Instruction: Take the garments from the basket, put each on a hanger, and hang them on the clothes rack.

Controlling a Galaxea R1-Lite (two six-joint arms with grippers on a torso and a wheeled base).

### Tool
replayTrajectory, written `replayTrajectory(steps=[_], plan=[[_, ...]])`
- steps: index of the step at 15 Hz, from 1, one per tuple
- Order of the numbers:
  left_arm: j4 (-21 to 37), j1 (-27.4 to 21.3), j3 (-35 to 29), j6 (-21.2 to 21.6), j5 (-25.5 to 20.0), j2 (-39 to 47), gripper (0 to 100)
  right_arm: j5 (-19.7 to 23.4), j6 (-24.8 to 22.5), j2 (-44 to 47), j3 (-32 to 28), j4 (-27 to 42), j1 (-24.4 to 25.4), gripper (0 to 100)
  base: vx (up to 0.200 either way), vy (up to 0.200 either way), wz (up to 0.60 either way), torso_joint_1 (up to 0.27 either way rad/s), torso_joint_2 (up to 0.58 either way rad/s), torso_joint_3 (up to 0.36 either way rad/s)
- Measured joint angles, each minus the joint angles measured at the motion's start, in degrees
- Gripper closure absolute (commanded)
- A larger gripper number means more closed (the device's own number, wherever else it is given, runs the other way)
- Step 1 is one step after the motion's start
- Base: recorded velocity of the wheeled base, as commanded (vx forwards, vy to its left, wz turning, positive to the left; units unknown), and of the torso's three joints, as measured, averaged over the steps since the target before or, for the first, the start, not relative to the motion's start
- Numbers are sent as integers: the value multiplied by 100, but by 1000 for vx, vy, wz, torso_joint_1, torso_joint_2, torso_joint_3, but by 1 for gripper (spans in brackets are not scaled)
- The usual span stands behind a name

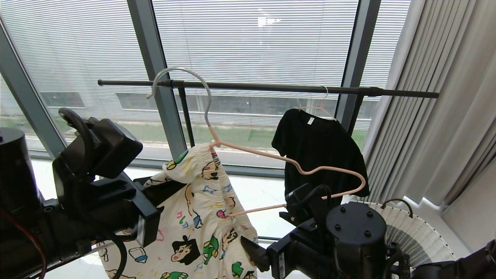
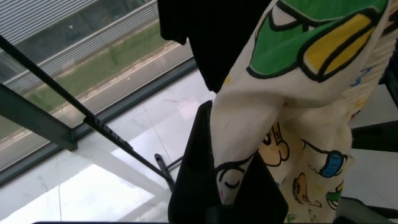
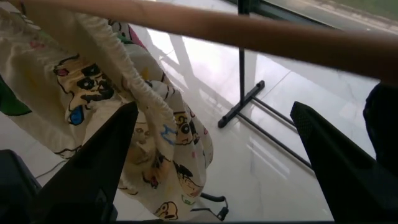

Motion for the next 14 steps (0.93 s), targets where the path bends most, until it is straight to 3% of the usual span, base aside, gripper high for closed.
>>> replayTrajectory(steps=[3,9,14], plan=[[2,-247,0,-21,149,7,100,-2,11,152,-138,0,39,0,0,0,0,0,0,0],[0,-304,-7,-57,240,-23,100,-22,20,290,-128,0,-204,0,0,0,0,0,0,0],[2,-297,12,-67,246,-43,100,-451,-293,269,137,-4,-510,0,0,0,0,0,0,0]])
